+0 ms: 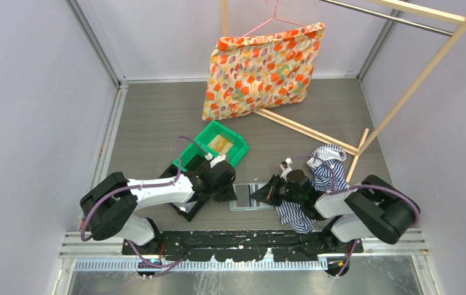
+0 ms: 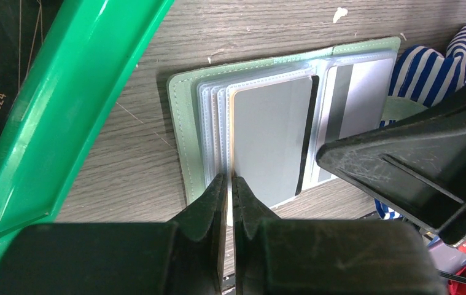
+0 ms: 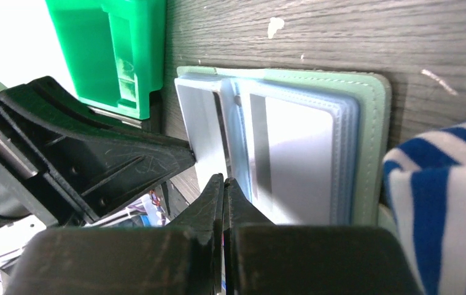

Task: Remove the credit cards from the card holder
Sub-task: Remove the credit card from the card holder.

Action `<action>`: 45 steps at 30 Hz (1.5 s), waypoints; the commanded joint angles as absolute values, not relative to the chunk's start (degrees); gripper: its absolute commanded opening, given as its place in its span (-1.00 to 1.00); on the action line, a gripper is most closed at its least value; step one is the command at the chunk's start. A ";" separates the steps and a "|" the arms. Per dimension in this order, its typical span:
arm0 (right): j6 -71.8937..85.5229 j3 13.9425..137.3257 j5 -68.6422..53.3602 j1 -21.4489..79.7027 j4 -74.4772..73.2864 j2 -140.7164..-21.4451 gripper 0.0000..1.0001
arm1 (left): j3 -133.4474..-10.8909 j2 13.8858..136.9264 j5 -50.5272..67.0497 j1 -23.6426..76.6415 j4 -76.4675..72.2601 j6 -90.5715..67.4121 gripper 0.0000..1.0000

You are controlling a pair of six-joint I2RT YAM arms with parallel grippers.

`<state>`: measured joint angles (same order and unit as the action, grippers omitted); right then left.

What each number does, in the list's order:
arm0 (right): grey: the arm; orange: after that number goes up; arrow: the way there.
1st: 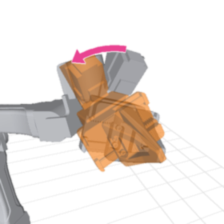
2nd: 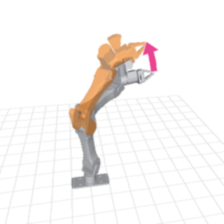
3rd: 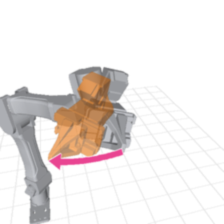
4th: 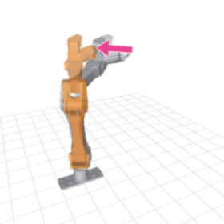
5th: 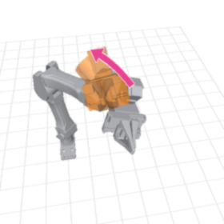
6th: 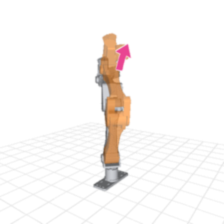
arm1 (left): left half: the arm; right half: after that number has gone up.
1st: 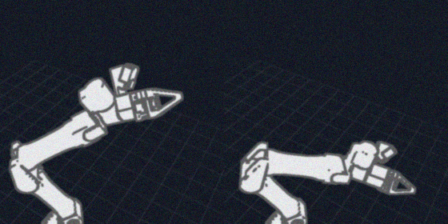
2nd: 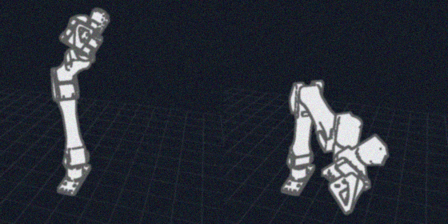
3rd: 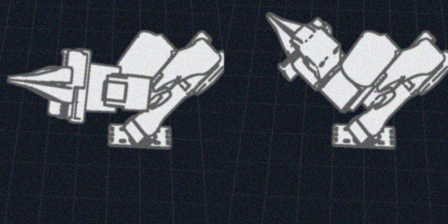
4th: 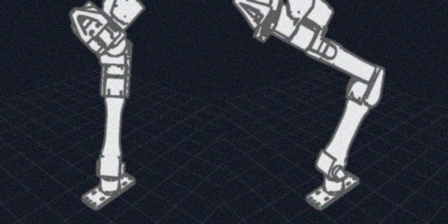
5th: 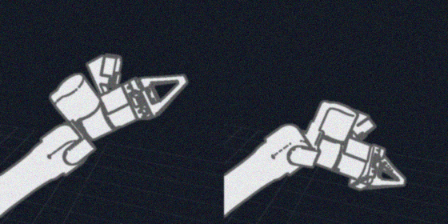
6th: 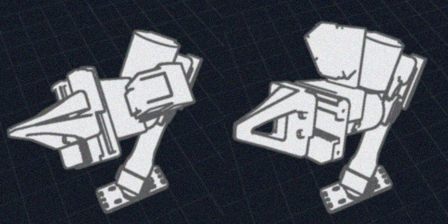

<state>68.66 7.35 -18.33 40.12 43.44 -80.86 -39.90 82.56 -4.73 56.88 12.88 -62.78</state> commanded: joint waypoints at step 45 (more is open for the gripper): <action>71.86 5.65 -22.16 36.78 63.49 -95.93 -0.55 | -38.32 87.24 -4.22 56.78 12.72 -63.27 -0.87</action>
<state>69.69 6.50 -24.53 37.10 57.12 -92.20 -39.75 83.90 -3.42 56.60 10.26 -63.05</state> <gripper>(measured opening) 0.229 0.074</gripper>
